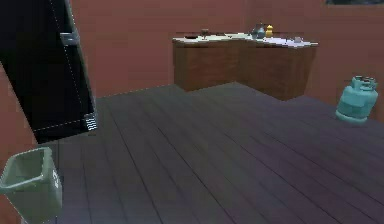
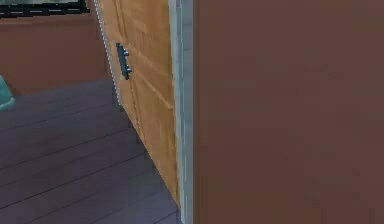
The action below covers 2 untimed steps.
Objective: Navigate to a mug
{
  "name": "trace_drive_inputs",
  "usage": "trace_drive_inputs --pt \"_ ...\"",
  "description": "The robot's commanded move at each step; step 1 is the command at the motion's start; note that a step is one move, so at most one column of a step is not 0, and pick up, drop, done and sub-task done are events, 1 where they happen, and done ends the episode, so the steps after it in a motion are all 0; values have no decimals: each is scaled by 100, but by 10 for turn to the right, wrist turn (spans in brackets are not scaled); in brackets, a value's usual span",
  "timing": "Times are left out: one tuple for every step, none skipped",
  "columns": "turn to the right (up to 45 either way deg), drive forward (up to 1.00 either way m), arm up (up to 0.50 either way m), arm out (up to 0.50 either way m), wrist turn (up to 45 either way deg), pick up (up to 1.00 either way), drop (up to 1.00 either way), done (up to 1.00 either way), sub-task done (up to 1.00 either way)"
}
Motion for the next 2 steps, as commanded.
trace_drive_inputs --pt "0 15 0 0 0 0 0 0 0" --pt "300 0 0 0 0 0 0 0 0"
